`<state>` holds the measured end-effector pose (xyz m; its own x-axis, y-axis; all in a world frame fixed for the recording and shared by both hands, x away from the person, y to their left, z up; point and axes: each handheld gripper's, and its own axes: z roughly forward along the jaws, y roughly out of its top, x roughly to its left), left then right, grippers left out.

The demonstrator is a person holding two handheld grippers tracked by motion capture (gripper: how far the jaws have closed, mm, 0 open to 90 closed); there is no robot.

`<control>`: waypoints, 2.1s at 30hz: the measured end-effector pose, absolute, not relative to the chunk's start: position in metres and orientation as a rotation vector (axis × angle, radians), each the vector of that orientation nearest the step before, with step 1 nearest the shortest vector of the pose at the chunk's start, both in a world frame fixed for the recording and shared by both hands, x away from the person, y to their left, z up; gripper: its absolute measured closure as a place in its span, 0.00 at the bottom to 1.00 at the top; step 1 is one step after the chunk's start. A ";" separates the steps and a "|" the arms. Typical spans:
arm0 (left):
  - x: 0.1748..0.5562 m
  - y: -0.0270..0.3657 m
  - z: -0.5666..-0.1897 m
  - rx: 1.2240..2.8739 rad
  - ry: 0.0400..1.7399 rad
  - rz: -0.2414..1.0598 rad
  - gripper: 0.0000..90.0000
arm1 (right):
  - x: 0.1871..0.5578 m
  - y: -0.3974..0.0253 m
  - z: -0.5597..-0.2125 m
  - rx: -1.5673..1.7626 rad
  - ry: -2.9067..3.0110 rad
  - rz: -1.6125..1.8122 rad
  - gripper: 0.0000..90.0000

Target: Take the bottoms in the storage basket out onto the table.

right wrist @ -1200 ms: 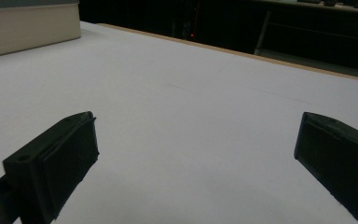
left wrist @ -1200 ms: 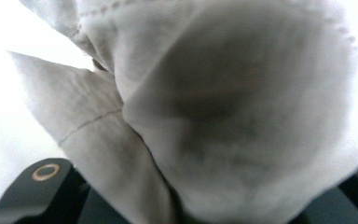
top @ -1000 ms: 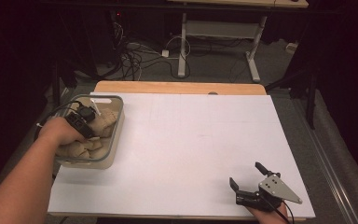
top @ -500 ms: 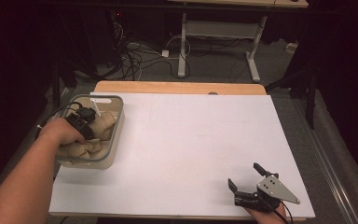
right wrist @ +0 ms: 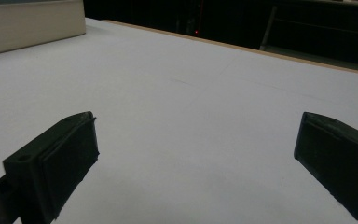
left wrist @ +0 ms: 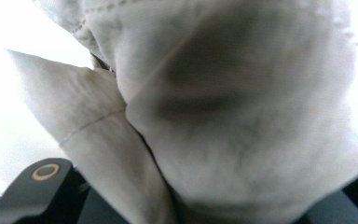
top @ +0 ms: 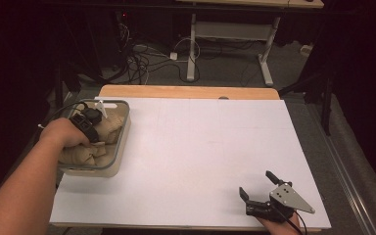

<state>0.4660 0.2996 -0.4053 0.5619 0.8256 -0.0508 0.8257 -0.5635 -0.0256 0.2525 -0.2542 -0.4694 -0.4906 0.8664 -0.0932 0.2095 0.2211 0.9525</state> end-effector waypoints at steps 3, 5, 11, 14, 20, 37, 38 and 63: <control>0.467 0.297 -0.402 2.792 1.476 -0.060 0.74 | 0.253 -0.254 -0.470 0.996 1.850 1.291 0.01; 0.468 0.296 -0.400 2.804 1.475 -0.062 0.74 | 0.254 -0.254 -0.471 1.004 1.848 1.294 0.01; 0.469 0.291 -0.390 2.826 1.473 -0.042 0.74 | 0.254 -0.254 -0.471 1.004 1.849 1.298 0.01; 0.467 0.289 -0.387 2.821 1.481 -0.035 0.74 | 0.254 -0.254 -0.471 1.005 1.845 1.300 0.01; 0.466 0.290 -0.378 2.816 1.496 -0.025 0.74 | 0.254 -0.253 -0.471 1.000 1.846 1.303 0.01; 0.464 0.284 -0.357 2.816 1.459 -0.045 0.74 | 0.262 -0.251 -0.472 0.988 1.826 1.273 0.01; 0.463 0.283 -0.355 2.819 1.459 -0.044 0.74 | 0.262 -0.251 -0.472 0.984 1.829 1.276 0.01; 0.455 0.264 -0.315 2.824 1.426 -0.032 0.74 | 0.260 -0.249 -0.469 0.963 1.831 1.286 0.01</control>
